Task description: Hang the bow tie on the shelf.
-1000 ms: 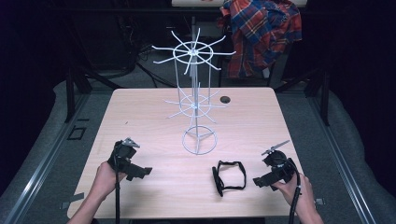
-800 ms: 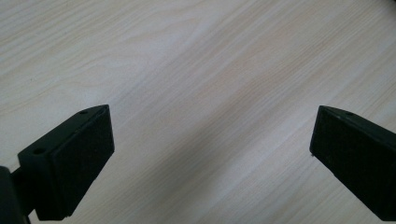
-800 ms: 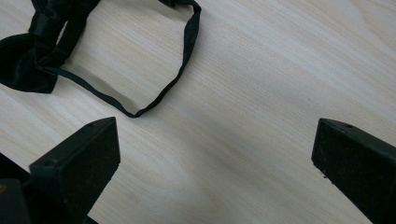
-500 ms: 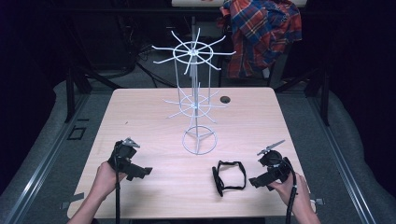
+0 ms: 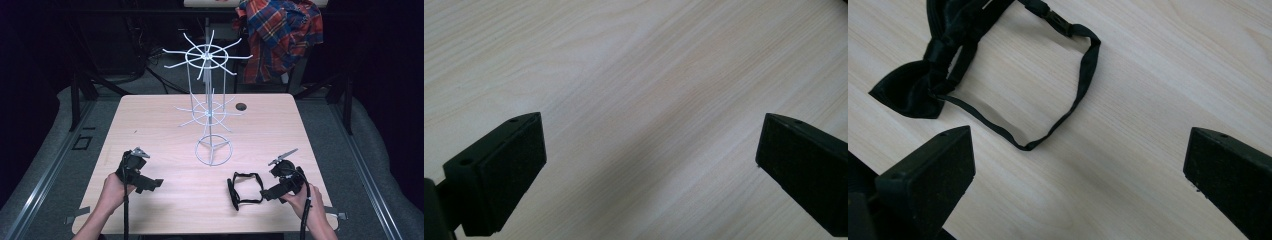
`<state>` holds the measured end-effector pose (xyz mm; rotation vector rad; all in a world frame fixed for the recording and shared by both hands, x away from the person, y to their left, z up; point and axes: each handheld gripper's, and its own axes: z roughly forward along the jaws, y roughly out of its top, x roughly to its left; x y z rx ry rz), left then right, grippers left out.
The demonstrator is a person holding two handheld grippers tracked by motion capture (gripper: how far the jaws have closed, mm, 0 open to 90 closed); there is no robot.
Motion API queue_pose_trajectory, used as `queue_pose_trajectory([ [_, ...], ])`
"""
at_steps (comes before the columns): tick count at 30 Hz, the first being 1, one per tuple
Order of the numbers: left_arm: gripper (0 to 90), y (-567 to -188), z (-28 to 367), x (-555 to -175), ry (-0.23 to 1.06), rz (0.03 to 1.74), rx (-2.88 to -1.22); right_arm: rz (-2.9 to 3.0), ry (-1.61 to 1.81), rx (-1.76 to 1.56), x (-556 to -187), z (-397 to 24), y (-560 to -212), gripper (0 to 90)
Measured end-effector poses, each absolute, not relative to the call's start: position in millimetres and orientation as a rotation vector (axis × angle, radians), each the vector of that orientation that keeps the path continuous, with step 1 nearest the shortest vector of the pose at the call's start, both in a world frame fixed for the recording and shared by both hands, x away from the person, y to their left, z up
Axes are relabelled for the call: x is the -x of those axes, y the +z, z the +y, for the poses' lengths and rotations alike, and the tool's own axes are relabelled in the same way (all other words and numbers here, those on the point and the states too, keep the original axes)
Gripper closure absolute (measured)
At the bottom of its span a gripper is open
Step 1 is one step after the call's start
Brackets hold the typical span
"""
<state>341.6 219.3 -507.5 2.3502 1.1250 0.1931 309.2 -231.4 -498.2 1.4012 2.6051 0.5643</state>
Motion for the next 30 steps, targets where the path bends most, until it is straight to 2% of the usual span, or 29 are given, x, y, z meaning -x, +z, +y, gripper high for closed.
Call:
queue_pose_trajectory([
  [19,0.0,-506,218,-341,0.201,1.125,-2.346,2.703,0.65,-1.306,-316,-180,-498,0.2],
  [22,0.0,-505,218,-340,0.194,1.115,-2.337,2.718,0.675,-1.325,-317,-173,-500,3.8],
  [23,0.0,-505,217,-341,0.194,1.114,-2.339,2.738,0.629,-1.296,-319,-166,-502,11.3],
  [26,0.0,-509,218,-344,0.188,1.122,-2.349,2.755,0.657,-1.297,-320,-160,-507,15.1],
  [28,0.0,-509,218,-344,0.188,1.131,-2.35,2.781,0.625,-1.28,-322,-153,-512,27.8],
  [30,0.0,-508,218,-343,0.19,1.133,-2.349,2.793,0.624,-1.261,-321,-144,-517,29.9],
])
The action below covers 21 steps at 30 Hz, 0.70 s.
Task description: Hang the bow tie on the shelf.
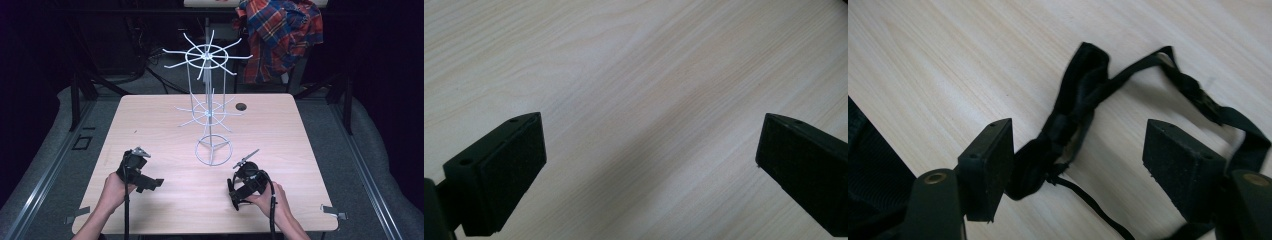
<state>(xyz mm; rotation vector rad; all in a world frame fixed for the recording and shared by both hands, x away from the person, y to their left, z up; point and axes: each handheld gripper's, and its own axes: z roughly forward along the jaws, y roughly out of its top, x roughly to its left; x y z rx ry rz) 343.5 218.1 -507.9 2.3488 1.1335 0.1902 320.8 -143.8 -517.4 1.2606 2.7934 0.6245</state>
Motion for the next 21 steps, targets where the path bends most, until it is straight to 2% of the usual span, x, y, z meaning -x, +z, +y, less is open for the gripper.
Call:
queue_pose_trajectory([
  [1,0.0,-507,217,-343,0.199,1.134,-2.345,2.813,0.598,-1.246,-320,-136,-522,36.4],
  [3,0.0,-507,215,-341,0.199,1.129,-2.355,2.814,0.573,-1.24,-319,-133,-523,37.0],
  [8,0.0,-507,217,-339,0.203,1.128,-2.352,2.823,0.468,-1.211,-316,-120,-533,47.3],
  [11,0.0,-507,219,-340,0.206,1.139,-2.345,2.832,0.408,-1.207,-318,-121,-534,54.2],
  [13,0.0,-507,218,-340,0.206,1.135,-2.346,2.816,0.404,-1.219,-319,-122,-537,62.4],
  [17,0.0,-506,218,-339,0.203,1.123,-2.354,2.822,0.426,-1.238,-319,-128,-541,69.6],
  [21,0.0,-508,217,-342,0.192,1.127,-2.358,2.824,0.402,-1.234,-321,-132,-539,72.8],
])
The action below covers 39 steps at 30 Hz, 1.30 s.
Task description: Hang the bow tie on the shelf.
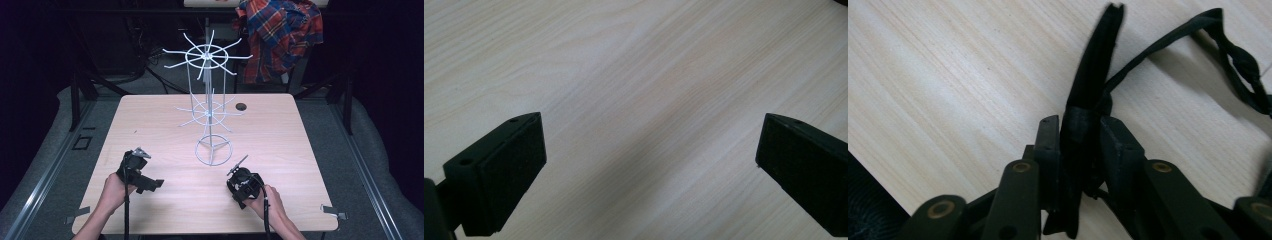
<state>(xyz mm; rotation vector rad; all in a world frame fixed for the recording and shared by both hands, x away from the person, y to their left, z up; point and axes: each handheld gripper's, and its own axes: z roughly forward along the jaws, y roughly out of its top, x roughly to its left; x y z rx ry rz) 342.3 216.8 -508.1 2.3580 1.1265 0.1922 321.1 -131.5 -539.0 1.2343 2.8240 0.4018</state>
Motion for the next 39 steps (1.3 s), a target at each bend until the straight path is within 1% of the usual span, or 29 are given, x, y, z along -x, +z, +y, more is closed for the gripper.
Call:
queue_pose_trajectory([
  [5,0.0,-507,217,-341,0.201,1.119,-2.361,2.798,0.451,-1.23,-320,-140,-533,73.6],
  [8,0.0,-507,217,-341,0.204,1.118,-2.36,2.764,0.474,-1.208,-320,-149,-518,73.7],
  [12,0.0,-507,215,-342,0.2,1.116,-2.362,2.729,0.547,-1.234,-320,-155,-509,73.7],
  [19,0.0,-507,215,-342,0.205,1.117,-2.359,2.678,0.555,-1.227,-321,-169,-490,73.8],
  [27,0.0,-506,216,-341,0.211,1.117,-2.359,2.604,0.639,-1.225,-324,-180,-468,73.9],
  [39,0.0,-507,217,-341,0.216,1.125,-2.358,2.505,0.73,-1.242,-331,-189,-449,73.9],
])
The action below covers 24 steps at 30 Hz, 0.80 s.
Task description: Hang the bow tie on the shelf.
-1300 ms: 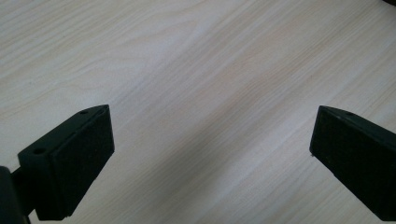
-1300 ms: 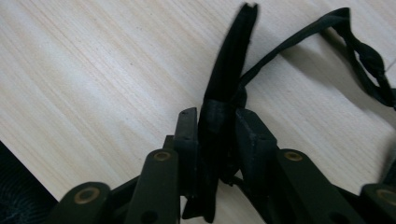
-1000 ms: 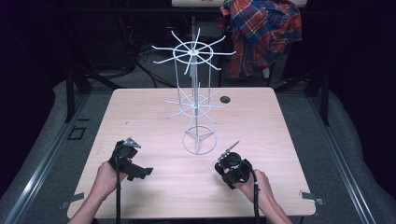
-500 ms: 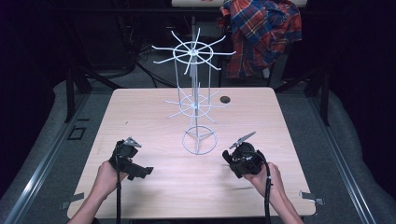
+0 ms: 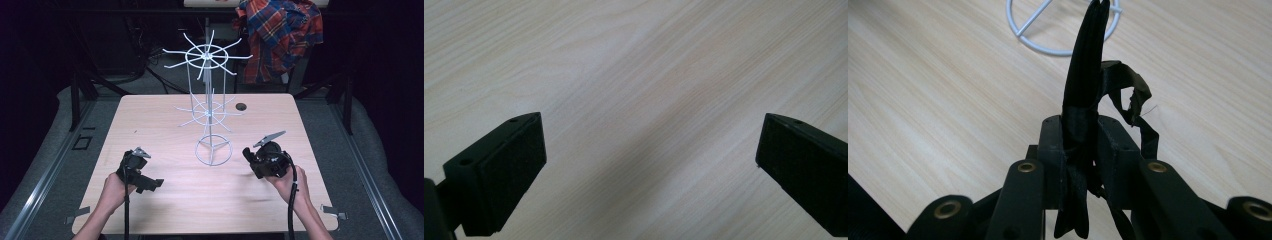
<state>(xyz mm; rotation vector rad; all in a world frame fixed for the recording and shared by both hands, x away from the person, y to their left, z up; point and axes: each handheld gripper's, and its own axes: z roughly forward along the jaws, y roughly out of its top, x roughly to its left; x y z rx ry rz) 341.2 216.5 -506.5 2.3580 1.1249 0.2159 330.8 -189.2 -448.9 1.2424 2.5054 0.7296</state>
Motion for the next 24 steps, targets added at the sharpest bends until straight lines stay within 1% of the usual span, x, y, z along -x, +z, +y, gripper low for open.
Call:
queue_pose_trajectory([
  [15,0.0,-506,219,-342,0.2,1.124,-2.349,2.41,0.823,-1.239,-339,-189,-428,74.0],
  [19,0.0,-506,220,-342,0.208,1.136,-2.34,2.394,0.803,-1.215,-342,-190,-420,74.0],
  [24,0.0,-506,221,-342,0.198,1.128,-2.326,2.353,0.868,-1.239,-348,-189,-418,74.0],
])
